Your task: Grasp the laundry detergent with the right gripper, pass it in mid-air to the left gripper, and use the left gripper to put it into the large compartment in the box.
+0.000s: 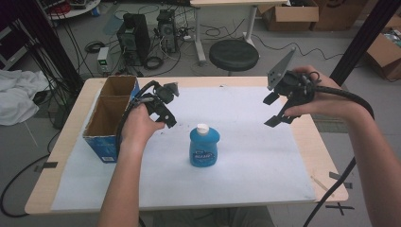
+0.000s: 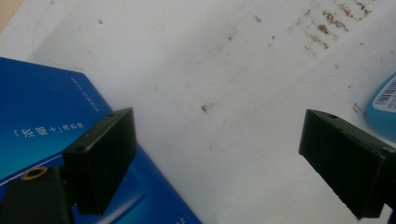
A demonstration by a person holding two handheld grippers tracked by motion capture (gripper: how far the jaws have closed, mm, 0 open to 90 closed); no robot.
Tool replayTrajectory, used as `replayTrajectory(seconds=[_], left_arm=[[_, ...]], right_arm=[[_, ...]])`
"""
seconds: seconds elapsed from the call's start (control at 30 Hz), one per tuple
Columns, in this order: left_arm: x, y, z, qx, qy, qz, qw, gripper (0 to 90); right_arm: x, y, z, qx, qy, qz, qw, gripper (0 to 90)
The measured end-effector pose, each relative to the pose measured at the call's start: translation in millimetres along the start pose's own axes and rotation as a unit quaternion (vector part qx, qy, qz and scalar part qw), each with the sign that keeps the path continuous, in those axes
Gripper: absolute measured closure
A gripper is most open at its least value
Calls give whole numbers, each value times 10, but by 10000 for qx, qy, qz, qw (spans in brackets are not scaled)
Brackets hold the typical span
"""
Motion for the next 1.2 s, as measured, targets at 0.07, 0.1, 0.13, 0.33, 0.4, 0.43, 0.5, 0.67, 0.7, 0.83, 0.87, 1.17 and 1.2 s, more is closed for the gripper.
replayTrajectory(seconds=[0.07, 0.1, 0.13, 0.33, 0.4, 0.43, 0.5, 0.67, 0.7, 0.83, 0.87, 1.17, 1.2], left_arm=[[2, -3, -2, -22, -2, 6, 10000, 110], [3, -7, -6, -2, -8, -11, 10000, 109], [3, -7, -6, -2, -8, -11, 10000, 108], [7, -13, -10, 19, -13, -19, 10000, 104], [7, -7, -8, 41, -34, -1, 10000, 104], [4, -9, -10, 80, -28, -37, 10000, 104], [5, -4, -10, 101, -41, -36, 9999, 104], [-8, -6, -8, 116, -27, -2, 9999, 104], [-14, -7, -10, 127, -26, 6, 9999, 101], [-25, -17, -12, 133, -28, 12, 9999, 101], [-20, -22, -16, 143, -32, -16, 9999, 101], [-19, -10, -27, 173, -89, 20, 9998, 102], [-11, -9, -27, 178, -89, 20, 9998, 102]], right_arm=[[-13, 5, 8, -1, -8, 22, 10000, 242], [-18, 7, 11, -1, -13, 35, 10000, 239], [-18, 7, 11, -1, -13, 35, 10000, 239], [-19, 3, 6, 10, 14, 115, 9999, 229], [-1, -1, -1, 25, 18, 160, 9999, 227], [11, -1, -8, 16, 51, 186, 9998, 226], [41, -5, -13, 26, 56, 223, 9997, 223], [166, -23, -40, 32, 144, 395, 9991, 220], [197, -27, -47, 33, 162, 438, 9989, 220], [328, -13, -68, 1, 206, 650, 9977, 216], [352, -8, -69, -4, 210, 689, 9974, 216], [639, 65, -75, -32, 341, 1115, 9932, 205], [675, 72, -77, -29, 350, 1149, 9928, 204]])
Point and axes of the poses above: each handheld gripper's, and its own axes: x roughly forward along the jaws, y roughly out of its top, z roughly to its right, the point moved 7 cm from there along x, roughly forward along the jaws, and after that the axes turned 3 degrees about z, right-handed, at the moved point
